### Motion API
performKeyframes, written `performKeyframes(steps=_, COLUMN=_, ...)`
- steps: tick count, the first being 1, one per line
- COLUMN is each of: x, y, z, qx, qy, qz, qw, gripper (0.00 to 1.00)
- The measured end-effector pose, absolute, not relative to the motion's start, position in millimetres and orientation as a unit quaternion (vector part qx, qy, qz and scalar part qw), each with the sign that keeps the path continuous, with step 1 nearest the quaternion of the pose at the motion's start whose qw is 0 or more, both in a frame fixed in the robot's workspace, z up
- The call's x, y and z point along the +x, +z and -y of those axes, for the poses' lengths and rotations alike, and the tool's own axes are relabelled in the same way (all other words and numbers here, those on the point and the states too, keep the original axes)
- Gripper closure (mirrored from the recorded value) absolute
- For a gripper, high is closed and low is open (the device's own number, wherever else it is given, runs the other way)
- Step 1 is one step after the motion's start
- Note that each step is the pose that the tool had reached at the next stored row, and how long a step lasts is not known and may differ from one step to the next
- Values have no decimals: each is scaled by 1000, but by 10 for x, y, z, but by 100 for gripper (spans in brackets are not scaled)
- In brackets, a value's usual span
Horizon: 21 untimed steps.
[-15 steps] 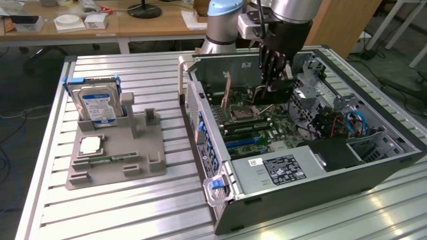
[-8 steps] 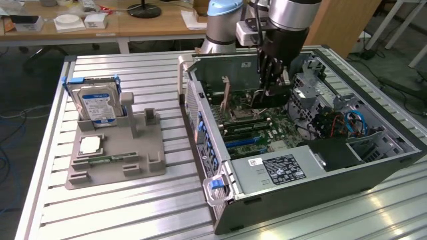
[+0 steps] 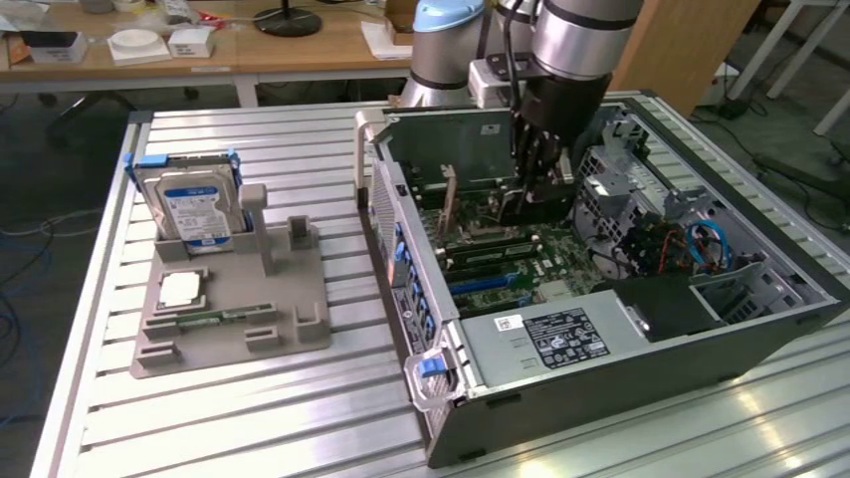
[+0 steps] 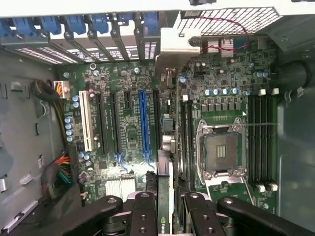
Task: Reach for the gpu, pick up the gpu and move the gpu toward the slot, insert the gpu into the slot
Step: 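Insert the gpu into the slot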
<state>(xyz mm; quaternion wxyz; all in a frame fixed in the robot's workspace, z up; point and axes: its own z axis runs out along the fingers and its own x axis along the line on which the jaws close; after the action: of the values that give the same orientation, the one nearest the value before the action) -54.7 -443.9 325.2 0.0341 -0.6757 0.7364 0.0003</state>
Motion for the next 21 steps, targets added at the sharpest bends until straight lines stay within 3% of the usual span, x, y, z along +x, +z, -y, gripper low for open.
performKeyframes(steps=21, x=-583, y=3034, z=4440, qx=-703, qy=0, qz=-710, qw=32, gripper=73)
